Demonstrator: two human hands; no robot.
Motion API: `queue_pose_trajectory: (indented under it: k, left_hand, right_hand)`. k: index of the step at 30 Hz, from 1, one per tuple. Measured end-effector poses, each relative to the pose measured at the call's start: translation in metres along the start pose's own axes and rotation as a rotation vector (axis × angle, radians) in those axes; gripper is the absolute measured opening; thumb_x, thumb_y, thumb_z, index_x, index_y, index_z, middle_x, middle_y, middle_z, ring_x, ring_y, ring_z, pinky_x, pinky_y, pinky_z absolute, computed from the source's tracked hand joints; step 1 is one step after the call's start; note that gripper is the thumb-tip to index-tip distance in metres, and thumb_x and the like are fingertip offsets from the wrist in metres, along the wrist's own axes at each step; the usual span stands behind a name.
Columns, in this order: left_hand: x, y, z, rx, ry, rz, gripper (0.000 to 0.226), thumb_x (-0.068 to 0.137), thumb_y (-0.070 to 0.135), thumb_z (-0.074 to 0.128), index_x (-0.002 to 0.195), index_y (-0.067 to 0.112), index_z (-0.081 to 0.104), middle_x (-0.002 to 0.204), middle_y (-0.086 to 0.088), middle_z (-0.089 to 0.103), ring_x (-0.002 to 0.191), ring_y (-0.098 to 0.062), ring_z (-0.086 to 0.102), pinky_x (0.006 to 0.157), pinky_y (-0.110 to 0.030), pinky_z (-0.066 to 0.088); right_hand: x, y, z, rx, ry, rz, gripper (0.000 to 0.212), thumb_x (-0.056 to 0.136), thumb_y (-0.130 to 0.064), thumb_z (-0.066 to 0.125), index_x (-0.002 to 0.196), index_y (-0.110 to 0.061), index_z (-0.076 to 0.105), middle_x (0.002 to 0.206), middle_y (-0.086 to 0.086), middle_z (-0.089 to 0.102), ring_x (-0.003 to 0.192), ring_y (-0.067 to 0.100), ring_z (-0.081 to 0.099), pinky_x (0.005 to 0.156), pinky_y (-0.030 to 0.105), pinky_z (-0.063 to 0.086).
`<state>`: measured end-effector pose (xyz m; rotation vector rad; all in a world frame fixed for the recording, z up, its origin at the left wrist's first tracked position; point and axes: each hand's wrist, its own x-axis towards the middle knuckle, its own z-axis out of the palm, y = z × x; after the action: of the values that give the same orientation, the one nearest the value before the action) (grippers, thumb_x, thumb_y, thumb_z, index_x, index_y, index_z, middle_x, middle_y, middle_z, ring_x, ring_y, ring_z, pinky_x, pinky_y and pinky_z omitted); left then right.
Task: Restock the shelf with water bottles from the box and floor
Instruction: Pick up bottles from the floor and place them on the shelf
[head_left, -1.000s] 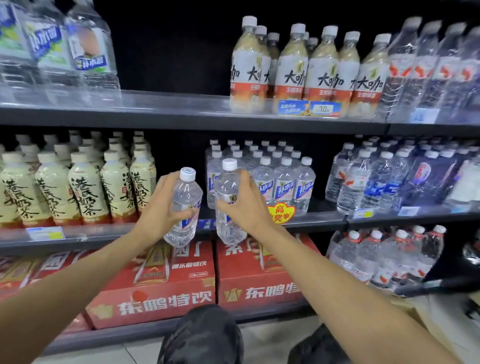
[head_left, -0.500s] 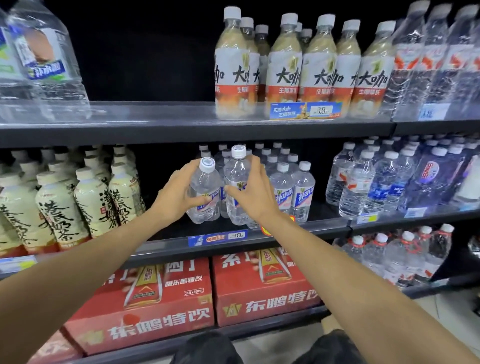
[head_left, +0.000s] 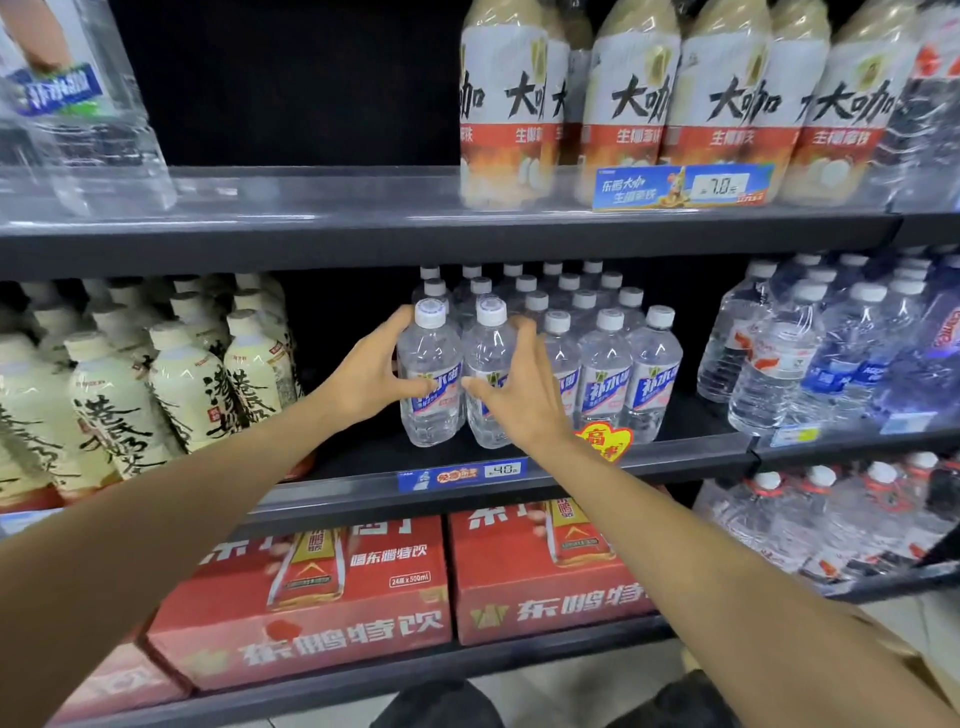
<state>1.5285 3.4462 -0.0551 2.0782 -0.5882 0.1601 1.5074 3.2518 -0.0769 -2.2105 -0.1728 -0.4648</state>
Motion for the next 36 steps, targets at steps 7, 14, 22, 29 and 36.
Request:
queue_pose_trajectory:
  k: [7,14,22,29,36]
  left_hand:
    - [0.005,-0.012,0.004,-0.005,-0.045,-0.042,0.078,0.075,-0.002,0.075,0.137,0.028,0.040,0.123,-0.003,0.047,0.118,-0.011,0.051,0.093,-0.023,0.048]
    - [0.007,-0.022,0.008,0.006,-0.056,-0.083,0.078,0.077,-0.003,0.074,0.140,0.025,0.039,0.123,-0.005,0.042,0.119,-0.015,0.049,0.095,-0.029,0.049]
    - [0.009,-0.032,0.017,-0.045,-0.044,-0.114,0.079,0.080,-0.005,0.070,0.145,0.019,0.034,0.136,-0.006,0.043,0.125,-0.011,0.045,0.095,-0.024,0.046]
    - [0.007,-0.044,0.006,0.010,-0.113,-0.101,0.077,0.085,0.009,0.070,0.148,0.027,0.030,0.145,0.007,0.038,0.133,-0.007,0.039,0.103,-0.039,0.047]
    - [0.013,-0.036,0.016,0.066,-0.062,-0.110,0.075,0.086,0.002,0.067,0.148,0.024,0.030,0.135,-0.002,0.026,0.130,-0.012,0.032,0.105,-0.039,0.044]
  right_hand:
    - [-0.004,0.015,0.011,-0.034,-0.019,0.024,0.078,0.082,-0.031,0.075,0.139,-0.018,0.023,0.145,0.004,0.037,0.123,0.025,0.051,0.093,0.044,0.050]
    - [-0.007,0.021,0.019,-0.086,-0.024,0.025,0.076,0.084,-0.037,0.072,0.139,-0.016,0.023,0.144,0.008,0.036,0.115,0.027,0.056,0.083,0.035,0.047]
    - [0.001,0.025,0.021,-0.344,-0.034,-0.029,0.085,0.085,-0.053,0.063,0.145,-0.011,0.020,0.146,0.006,0.032,0.092,0.028,0.065,0.062,0.032,0.047]
    - [0.009,0.019,0.002,-0.673,-0.103,-0.082,0.093,0.083,-0.070,0.047,0.150,-0.011,0.019,0.148,0.006,0.037,0.096,0.032,0.066,0.059,0.033,0.042]
    - [0.015,0.023,-0.017,-0.668,-0.088,-0.106,0.075,0.083,-0.050,0.067,0.141,-0.015,0.035,0.141,0.003,0.043,0.101,0.036,0.064,0.071,0.039,0.049]
